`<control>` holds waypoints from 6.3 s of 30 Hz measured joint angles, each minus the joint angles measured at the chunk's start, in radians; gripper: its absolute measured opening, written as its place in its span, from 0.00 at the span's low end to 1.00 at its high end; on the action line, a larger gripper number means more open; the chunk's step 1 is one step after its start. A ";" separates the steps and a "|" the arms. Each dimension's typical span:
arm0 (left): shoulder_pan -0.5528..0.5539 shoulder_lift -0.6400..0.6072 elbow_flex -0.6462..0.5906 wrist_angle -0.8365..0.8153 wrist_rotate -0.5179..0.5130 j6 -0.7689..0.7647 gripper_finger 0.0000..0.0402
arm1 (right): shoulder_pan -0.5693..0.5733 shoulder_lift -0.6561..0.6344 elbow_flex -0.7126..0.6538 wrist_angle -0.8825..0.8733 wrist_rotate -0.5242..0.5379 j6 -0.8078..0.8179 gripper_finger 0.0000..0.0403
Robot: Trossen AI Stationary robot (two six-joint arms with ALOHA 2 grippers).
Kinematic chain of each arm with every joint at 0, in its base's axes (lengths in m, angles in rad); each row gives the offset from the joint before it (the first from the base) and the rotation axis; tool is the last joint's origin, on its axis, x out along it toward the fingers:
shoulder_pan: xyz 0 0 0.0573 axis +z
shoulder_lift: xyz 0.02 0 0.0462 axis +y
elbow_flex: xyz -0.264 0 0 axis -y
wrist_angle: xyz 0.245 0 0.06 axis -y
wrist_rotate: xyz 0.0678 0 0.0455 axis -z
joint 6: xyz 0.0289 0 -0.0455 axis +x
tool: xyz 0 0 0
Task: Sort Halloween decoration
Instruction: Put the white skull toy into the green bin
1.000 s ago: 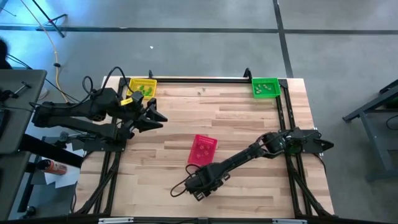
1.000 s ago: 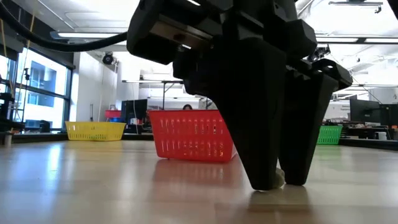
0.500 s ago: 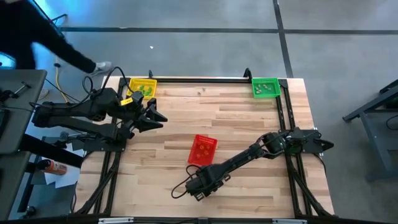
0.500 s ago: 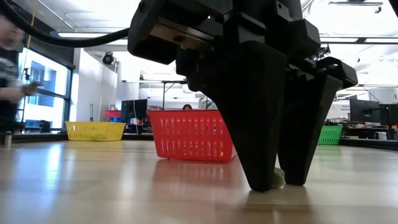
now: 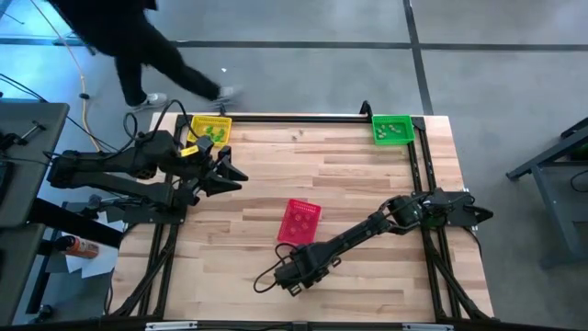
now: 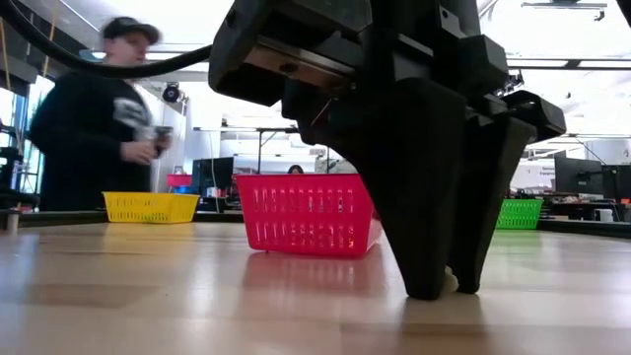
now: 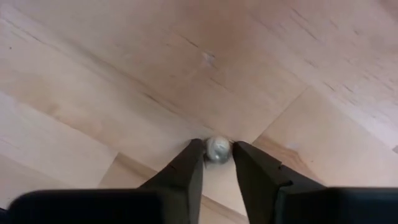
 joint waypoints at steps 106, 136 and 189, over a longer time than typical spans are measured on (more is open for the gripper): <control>0.220 0.203 0.000 0.326 -0.404 0.390 0.36 | -0.795 -0.919 -0.011 0.046 -0.257 -1.537 0.09; 0.290 0.261 0.000 0.324 -0.458 0.315 0.36 | -1.435 -0.811 -0.761 0.191 0.366 -1.085 0.09; 0.283 0.261 0.000 0.319 -0.324 0.293 0.36 | -1.535 -1.095 -0.688 0.538 -0.472 -1.187 0.38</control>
